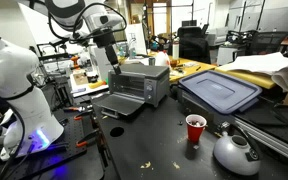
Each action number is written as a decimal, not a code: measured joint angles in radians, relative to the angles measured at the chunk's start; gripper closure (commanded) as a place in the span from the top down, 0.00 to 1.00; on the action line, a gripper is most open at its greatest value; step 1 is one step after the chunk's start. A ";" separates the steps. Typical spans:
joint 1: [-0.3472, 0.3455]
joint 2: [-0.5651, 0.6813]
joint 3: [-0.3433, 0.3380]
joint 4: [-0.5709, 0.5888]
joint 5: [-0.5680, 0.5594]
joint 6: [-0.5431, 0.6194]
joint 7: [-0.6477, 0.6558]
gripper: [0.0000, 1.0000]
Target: Close the oven door on the table
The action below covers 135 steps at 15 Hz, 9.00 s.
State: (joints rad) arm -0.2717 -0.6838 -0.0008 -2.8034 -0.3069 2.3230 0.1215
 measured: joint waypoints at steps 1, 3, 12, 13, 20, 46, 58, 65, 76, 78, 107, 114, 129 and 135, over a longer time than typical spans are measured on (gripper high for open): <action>0.000 0.002 0.000 -0.003 0.000 0.000 0.000 1.00; 0.000 0.006 0.000 -0.004 0.000 0.000 0.000 1.00; 0.001 0.025 -0.006 0.008 0.003 0.000 0.000 1.00; 0.002 0.040 -0.014 0.012 0.008 0.000 -0.001 1.00; 0.010 0.229 -0.114 0.059 0.103 0.004 -0.028 1.00; -0.011 0.928 -0.246 0.263 0.980 -0.168 -0.712 1.00; -0.113 1.160 -0.192 0.478 1.116 -0.435 -0.802 1.00; -0.111 1.258 -0.155 0.583 1.157 -0.446 -0.802 1.00; -0.127 1.349 -0.127 0.710 1.182 -0.603 -0.802 1.00; -0.135 1.363 -0.128 0.727 1.182 -0.648 -0.802 1.00; 0.094 1.092 -0.110 0.750 1.083 -0.687 -0.483 1.00; 0.185 0.987 -0.070 0.738 0.966 -0.573 -0.447 1.00; 0.213 0.526 -0.062 0.439 0.345 -0.311 -0.326 1.00; 0.184 0.355 -0.067 0.348 0.224 -0.286 -0.233 1.00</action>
State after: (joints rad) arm -0.0879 -0.3284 -0.0677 -2.4554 -0.0830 2.0374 -0.1114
